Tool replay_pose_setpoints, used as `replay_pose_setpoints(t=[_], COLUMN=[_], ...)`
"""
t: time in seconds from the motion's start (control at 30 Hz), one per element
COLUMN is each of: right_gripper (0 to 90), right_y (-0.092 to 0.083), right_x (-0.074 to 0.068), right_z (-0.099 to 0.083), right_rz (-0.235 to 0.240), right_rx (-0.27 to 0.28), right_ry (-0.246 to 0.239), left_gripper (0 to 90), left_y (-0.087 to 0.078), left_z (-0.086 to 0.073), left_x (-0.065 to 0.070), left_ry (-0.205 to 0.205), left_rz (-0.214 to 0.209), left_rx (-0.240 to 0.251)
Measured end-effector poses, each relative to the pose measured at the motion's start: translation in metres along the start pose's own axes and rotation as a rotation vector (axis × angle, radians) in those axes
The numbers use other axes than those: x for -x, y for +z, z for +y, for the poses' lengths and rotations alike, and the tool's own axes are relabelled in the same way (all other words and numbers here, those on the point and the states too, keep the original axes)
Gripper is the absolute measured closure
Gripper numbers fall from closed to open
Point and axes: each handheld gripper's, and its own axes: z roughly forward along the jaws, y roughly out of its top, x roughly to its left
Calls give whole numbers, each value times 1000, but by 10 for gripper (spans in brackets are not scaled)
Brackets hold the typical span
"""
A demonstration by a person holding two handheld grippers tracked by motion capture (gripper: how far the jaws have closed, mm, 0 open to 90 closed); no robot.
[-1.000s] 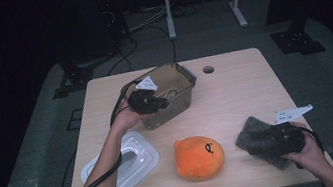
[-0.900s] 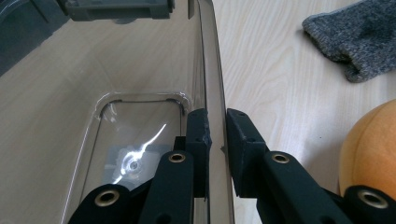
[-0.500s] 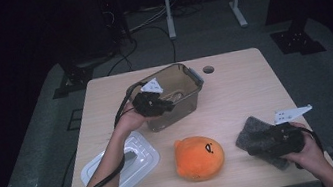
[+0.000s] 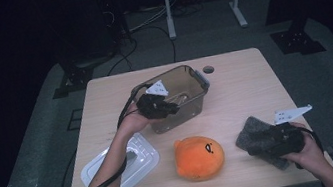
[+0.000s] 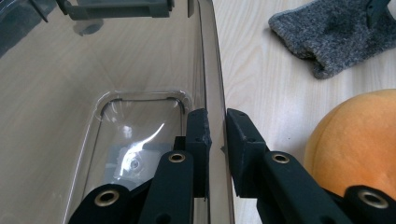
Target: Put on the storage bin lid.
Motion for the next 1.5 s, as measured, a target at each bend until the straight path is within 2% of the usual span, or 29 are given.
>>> replay_pose_setpoints(t=[0.27,0.77,1.23,1.5], right_gripper=[301,301,301,301], right_y=[1,2,2,3], right_x=[0,0,-1,0], right_z=[0,0,0,0], right_rz=[-1,0,1,2], right_rx=[-3,-3,-7,-8], right_ry=[-2,-6,-3,-2], left_gripper=[797,797,796,796], left_y=[1,1,0,-1], left_z=[2,2,2,1], left_x=[7,18,22,22], left_ry=[25,46,62,59], left_rz=[-29,-66,-93,-101], left_rx=[-11,-6,-13,-11])
